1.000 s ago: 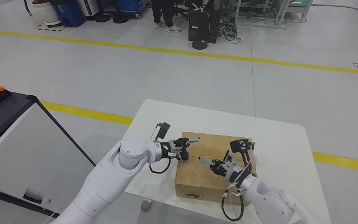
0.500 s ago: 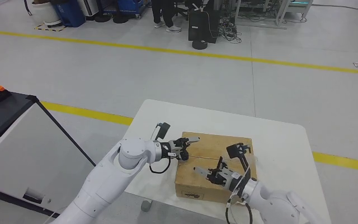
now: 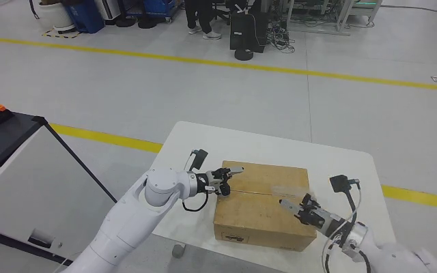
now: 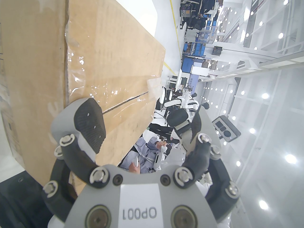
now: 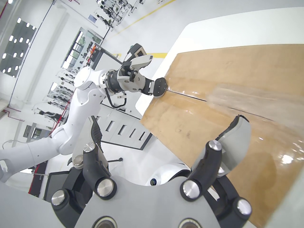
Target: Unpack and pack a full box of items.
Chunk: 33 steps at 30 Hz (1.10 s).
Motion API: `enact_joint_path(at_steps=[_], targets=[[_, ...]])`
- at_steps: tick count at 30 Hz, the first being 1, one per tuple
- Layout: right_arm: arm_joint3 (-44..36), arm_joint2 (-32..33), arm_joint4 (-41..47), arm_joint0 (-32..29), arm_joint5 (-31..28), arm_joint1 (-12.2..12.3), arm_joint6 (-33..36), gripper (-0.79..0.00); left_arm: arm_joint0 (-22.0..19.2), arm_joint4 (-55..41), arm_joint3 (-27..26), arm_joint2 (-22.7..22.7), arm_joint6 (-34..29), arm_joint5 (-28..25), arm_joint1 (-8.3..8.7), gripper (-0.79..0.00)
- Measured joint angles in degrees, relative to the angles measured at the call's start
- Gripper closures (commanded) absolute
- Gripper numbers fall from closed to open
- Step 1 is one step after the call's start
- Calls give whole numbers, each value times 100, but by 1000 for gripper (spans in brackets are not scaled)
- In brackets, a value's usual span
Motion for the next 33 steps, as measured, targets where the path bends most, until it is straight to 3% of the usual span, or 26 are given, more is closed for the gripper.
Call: enact_joint_path(at_steps=[7, 22, 33], targets=[[634, 1459, 935, -521, -282, -27, 658, -785, 0, 0, 0, 0, 0, 0, 0, -785], [658, 1428, 958, -524, -248, -24, 682, -785, 0, 0, 0, 0, 0, 0, 0, -785], [2048, 2737, 2907, -95, 825, 70, 2983, -785, 0, 0, 0, 0, 0, 0, 0, -785]])
